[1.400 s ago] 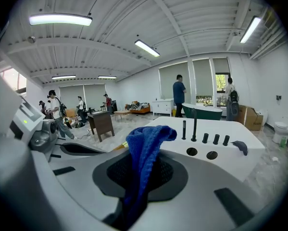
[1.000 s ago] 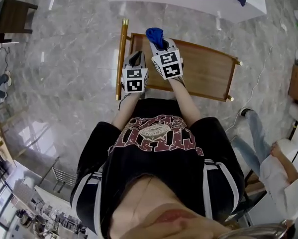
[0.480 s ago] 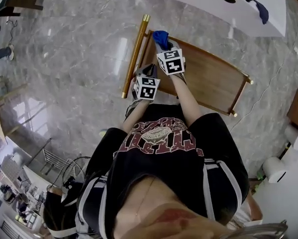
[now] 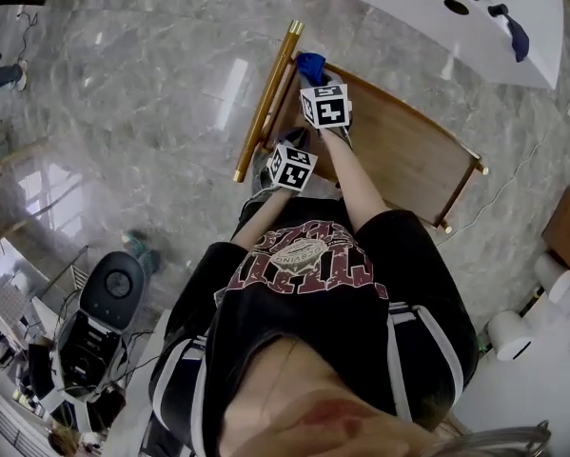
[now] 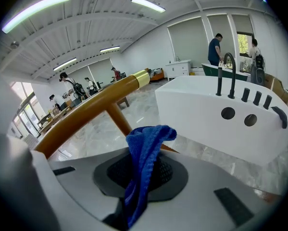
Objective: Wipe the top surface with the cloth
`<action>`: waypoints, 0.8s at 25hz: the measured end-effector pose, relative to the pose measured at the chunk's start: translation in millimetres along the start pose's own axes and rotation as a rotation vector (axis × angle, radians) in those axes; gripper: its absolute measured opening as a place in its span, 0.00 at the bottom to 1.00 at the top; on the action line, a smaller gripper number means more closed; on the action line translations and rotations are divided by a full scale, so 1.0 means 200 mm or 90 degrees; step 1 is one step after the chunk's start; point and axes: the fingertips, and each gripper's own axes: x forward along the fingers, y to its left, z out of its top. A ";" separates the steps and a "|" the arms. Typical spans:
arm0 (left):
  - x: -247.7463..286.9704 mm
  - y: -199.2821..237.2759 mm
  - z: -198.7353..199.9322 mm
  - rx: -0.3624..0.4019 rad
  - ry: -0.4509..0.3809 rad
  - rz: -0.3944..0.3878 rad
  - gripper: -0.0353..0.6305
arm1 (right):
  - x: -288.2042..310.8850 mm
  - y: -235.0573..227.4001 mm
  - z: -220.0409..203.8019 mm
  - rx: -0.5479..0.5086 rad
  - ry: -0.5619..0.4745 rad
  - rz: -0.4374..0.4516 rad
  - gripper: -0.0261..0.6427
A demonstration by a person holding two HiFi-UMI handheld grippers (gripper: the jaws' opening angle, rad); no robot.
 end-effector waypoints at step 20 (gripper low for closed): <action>0.07 -0.04 -0.12 0.053 0.044 -0.013 0.12 | 0.09 -0.02 -0.07 -0.074 0.028 -0.026 0.12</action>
